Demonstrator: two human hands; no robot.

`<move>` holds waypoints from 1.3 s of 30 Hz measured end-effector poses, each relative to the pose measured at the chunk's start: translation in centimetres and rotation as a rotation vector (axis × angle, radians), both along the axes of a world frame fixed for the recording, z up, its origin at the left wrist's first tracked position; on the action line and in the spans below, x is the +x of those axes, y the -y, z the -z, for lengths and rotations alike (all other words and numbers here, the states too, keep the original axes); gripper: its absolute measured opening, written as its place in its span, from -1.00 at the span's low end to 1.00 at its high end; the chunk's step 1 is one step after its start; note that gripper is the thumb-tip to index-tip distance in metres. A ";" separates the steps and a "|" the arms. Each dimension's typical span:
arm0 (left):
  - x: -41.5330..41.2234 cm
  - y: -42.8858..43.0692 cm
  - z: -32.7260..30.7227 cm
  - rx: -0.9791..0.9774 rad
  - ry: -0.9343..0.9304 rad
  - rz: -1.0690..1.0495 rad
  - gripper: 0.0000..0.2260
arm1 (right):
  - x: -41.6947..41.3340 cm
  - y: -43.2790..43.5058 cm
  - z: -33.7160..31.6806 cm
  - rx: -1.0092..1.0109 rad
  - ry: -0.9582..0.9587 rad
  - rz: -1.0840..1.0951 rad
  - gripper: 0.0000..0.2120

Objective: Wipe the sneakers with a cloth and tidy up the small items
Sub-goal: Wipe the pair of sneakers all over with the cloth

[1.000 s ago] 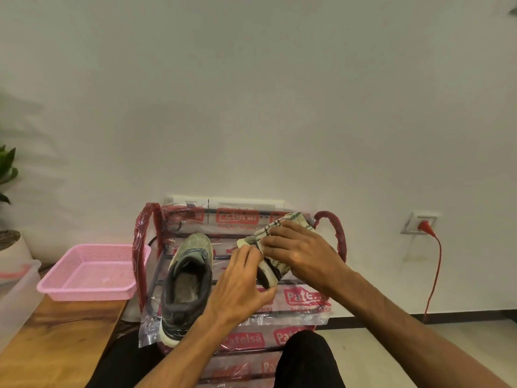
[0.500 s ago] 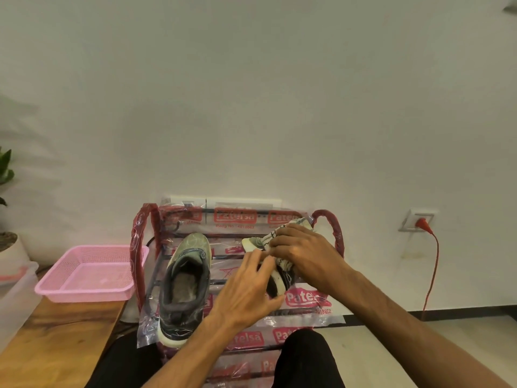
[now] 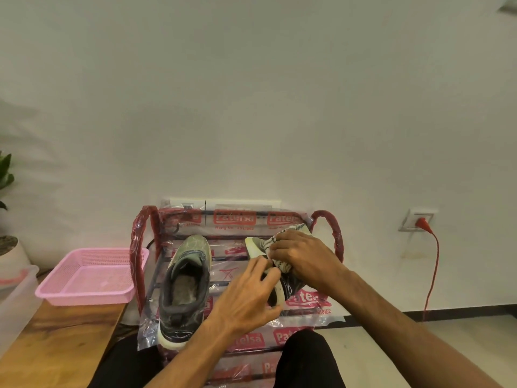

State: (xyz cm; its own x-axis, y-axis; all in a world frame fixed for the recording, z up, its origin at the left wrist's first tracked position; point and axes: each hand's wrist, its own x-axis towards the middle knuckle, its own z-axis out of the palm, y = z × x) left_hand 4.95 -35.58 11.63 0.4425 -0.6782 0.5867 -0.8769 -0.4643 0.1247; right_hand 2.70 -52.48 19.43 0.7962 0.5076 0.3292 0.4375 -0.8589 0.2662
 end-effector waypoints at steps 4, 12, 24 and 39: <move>0.1 -0.6 0.1 0.012 0.049 -0.005 -0.52 | -1.8 0.4 0.5 0.058 0.042 -0.064 -0.61; -0.6 0.7 0.2 -0.002 0.046 -0.016 -0.51 | -1.4 0.5 0.6 0.017 0.064 0.002 -0.53; 0.0 0.8 -0.5 -0.243 -0.146 -0.107 -0.52 | -3.8 2.7 -0.1 -0.066 0.245 -0.109 -0.56; -0.3 0.6 -0.6 -0.292 -0.202 -0.166 -0.54 | -0.8 -0.4 -0.1 -0.007 0.224 0.044 -0.60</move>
State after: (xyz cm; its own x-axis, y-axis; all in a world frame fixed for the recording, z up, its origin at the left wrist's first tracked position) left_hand 4.67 -36.20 12.19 0.6587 -0.4052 0.6340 -0.7369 -0.5177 0.4348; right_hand 1.90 -52.11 19.49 0.7250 0.4767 0.4971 0.3285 -0.8737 0.3589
